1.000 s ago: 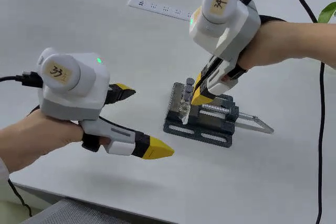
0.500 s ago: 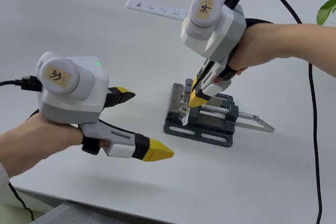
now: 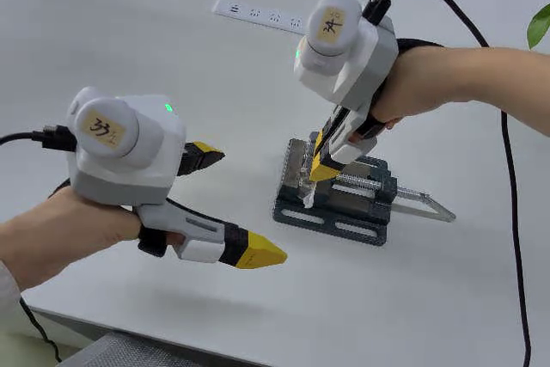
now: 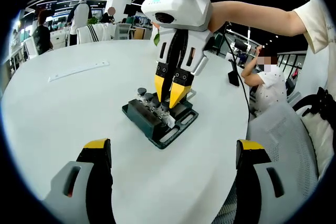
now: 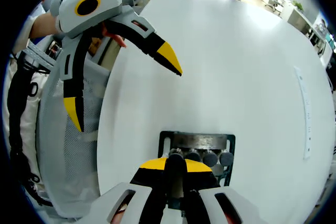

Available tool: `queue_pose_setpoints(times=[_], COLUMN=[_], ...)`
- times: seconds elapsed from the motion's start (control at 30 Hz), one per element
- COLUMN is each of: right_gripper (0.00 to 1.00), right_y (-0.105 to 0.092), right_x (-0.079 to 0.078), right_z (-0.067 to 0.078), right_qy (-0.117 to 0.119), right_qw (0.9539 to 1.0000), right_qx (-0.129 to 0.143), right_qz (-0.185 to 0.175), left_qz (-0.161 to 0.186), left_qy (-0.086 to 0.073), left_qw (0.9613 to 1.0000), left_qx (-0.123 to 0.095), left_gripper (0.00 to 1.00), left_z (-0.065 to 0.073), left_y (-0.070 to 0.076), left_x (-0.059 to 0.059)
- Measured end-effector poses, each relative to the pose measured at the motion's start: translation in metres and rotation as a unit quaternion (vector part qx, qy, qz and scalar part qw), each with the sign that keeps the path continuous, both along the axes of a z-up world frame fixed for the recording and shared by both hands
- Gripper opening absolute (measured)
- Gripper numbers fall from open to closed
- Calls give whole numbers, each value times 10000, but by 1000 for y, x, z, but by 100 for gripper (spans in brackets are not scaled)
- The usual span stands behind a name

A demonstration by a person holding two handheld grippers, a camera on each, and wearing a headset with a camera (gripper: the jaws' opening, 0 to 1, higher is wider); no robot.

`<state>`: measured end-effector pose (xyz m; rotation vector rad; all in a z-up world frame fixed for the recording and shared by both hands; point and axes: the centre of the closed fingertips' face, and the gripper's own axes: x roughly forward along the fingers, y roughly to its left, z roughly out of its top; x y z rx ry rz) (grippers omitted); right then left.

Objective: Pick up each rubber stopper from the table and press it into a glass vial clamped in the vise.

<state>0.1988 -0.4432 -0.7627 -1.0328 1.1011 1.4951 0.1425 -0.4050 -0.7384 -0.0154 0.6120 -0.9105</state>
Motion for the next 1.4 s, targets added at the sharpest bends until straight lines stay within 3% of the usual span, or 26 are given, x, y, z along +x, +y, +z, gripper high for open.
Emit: queue_pose_setpoints(times=[0.87,1.4], right_gripper=[6,6], right_y=[2,3], right_x=[-3,-5], right_z=[-3,-3], right_qy=[91,-75], right_qw=[9999,9997], right_qx=[-6,-183], right_qz=[56,119], left_qz=[74,87], left_qy=[105,111], left_qw=[9999,9999], left_qx=[-48,-73], left_gripper=[98,98], left_z=[-4,-4], left_y=[3,4], left_x=[-4,-3])
